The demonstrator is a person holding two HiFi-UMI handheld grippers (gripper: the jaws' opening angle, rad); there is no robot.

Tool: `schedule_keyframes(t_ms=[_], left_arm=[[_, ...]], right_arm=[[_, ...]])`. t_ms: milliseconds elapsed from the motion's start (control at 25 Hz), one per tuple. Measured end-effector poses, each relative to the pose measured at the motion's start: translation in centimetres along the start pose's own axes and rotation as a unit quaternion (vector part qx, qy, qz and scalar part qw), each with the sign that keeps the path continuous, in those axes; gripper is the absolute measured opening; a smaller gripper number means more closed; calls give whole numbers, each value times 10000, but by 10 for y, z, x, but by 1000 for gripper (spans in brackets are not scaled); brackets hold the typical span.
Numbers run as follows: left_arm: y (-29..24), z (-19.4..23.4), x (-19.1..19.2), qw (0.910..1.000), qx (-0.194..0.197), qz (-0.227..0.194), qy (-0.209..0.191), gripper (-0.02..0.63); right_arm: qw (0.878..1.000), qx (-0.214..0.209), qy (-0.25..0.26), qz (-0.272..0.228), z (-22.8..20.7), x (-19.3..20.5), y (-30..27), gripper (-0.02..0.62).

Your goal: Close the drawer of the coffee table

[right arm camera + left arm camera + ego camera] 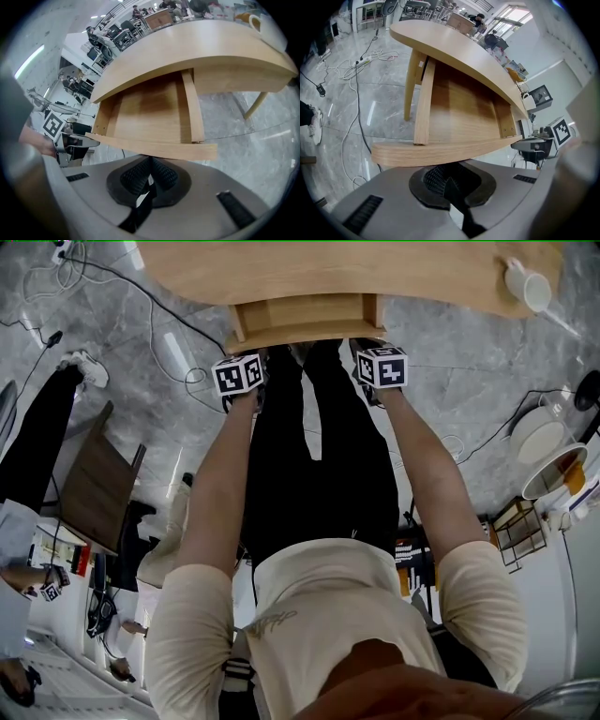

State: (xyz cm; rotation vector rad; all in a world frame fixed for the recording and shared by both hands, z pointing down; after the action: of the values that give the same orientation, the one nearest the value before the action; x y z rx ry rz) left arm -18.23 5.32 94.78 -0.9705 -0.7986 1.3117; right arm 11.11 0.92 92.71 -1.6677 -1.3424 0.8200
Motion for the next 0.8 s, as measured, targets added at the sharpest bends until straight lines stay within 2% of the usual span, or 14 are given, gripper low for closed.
schedule_keyframes(t_ms=[440,800], left_arm=[[4,-4,-30,9998,41,-109,-188,5],[5,-2,-33,10000,-65,7,-52,5]], right_arm=[[9998,-61,179,-67,-4,-28,5,-5],[9999,-95,-43,-20,-2,-32,5,-5]])
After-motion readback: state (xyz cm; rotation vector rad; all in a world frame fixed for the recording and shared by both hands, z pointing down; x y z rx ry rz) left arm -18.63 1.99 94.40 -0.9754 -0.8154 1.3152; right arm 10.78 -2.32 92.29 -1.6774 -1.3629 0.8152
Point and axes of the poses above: the fingertips, and each gripper's own axes: y backward along the fingers, z to its left, x out of its underside, the point moved 8 cm from there along y, backward along the fingers, and after that the axes turned 4 degrees about z, right-handed, at the moved point
